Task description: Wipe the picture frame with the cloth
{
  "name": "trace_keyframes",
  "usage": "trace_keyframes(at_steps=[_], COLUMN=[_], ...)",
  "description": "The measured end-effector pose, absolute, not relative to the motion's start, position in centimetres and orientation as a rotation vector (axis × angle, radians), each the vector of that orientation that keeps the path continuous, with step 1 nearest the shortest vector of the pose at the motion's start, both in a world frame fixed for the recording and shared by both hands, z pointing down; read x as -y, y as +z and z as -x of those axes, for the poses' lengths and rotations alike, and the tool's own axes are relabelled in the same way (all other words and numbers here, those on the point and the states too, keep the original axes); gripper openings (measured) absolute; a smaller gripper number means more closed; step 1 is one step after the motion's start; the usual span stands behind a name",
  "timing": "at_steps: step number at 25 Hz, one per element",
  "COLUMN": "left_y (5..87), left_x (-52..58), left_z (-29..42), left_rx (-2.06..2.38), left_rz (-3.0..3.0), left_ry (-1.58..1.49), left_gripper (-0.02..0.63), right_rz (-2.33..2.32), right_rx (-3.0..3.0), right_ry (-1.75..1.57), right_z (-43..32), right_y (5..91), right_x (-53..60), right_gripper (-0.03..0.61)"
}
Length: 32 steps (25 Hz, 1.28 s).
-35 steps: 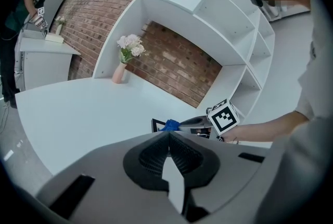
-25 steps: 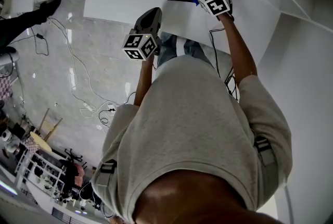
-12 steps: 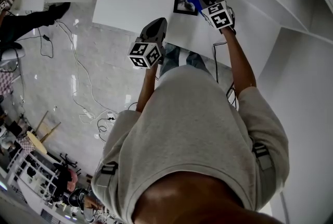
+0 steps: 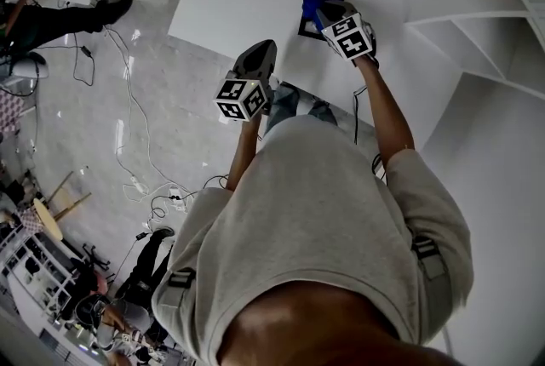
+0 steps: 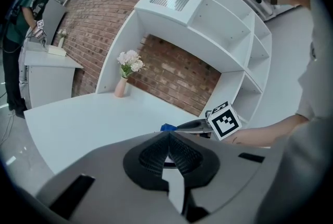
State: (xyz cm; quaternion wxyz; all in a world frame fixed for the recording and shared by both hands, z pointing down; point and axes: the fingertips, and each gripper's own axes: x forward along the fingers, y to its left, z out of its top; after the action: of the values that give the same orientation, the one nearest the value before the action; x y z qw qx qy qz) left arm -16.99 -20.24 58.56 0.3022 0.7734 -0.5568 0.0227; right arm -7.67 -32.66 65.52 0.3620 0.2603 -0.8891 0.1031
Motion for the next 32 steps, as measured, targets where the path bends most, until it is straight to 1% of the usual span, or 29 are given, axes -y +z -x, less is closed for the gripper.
trace_keyframes(at_steps=[6,15,23,32], left_y=[58.6,57.2,57.2,57.1], left_x=[19.2,18.7,19.0,19.8], left_z=[19.5,19.8,18.4,15.4], left_rx=[1.561,1.607,1.574,1.485], left_rz=[-2.015,-1.987,-2.021,-2.091], left_ry=[0.048,0.038,0.047,0.063], left_gripper=[0.017,0.017,0.017,0.017], right_rz=[-0.585,-0.512,-0.531,-0.618], right_rx=[2.326,2.283,2.251,2.201], right_ry=[0.235,0.255,0.271,0.325], right_z=[11.1,10.6,8.4,3.7], right_y=[66.9,68.8,69.9,69.8], right_x=[31.8,30.7,30.0,29.5], right_gripper=[0.066,0.066,0.066,0.066])
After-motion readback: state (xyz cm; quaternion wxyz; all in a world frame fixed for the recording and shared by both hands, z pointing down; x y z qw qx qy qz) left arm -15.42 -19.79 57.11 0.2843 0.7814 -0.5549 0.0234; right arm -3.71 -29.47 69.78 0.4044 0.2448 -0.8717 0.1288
